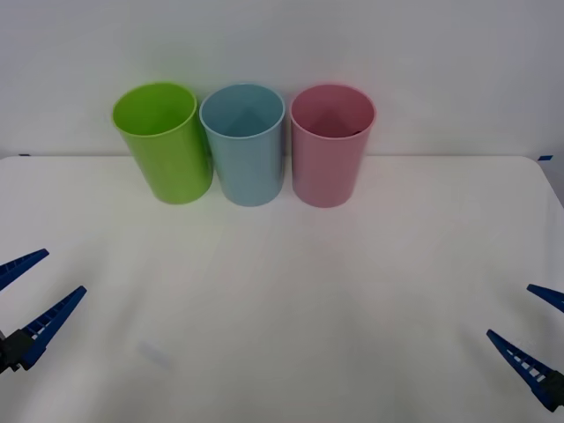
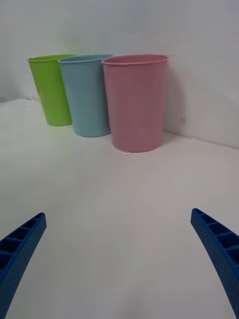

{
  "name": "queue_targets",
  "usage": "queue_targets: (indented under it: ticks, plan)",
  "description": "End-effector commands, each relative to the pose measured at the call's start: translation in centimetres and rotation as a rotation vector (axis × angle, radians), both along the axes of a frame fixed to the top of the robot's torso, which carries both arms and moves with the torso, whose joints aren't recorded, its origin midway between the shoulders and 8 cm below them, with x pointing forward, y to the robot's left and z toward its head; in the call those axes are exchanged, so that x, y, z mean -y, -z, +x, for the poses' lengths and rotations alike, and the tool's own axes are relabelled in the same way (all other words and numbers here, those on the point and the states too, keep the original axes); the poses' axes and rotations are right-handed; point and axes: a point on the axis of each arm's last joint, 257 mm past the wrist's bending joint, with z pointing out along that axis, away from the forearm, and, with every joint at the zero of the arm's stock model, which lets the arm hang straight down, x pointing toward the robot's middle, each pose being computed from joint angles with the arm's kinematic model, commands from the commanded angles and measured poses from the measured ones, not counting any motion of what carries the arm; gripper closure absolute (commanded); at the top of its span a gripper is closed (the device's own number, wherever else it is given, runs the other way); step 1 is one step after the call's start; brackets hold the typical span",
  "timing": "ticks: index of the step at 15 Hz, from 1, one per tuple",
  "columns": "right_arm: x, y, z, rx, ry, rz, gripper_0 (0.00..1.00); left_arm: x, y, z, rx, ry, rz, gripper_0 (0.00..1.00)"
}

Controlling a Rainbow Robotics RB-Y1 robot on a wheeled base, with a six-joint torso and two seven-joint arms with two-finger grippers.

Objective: Grasp the object on the table and drop it into the matching bin: aluminum can to the light blue bin, PET bottle to the pink bin.

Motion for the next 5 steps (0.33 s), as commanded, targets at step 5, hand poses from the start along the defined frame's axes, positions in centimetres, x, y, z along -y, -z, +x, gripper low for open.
queue_targets:
  ticks: [5]
  plan:
    - [0.36, 0.35, -0.46, 0.0, -0.013, 0.011, 0.0, 0.0, 0.0, 0.0, 0.0, 0.0, 0.0, 0.0]
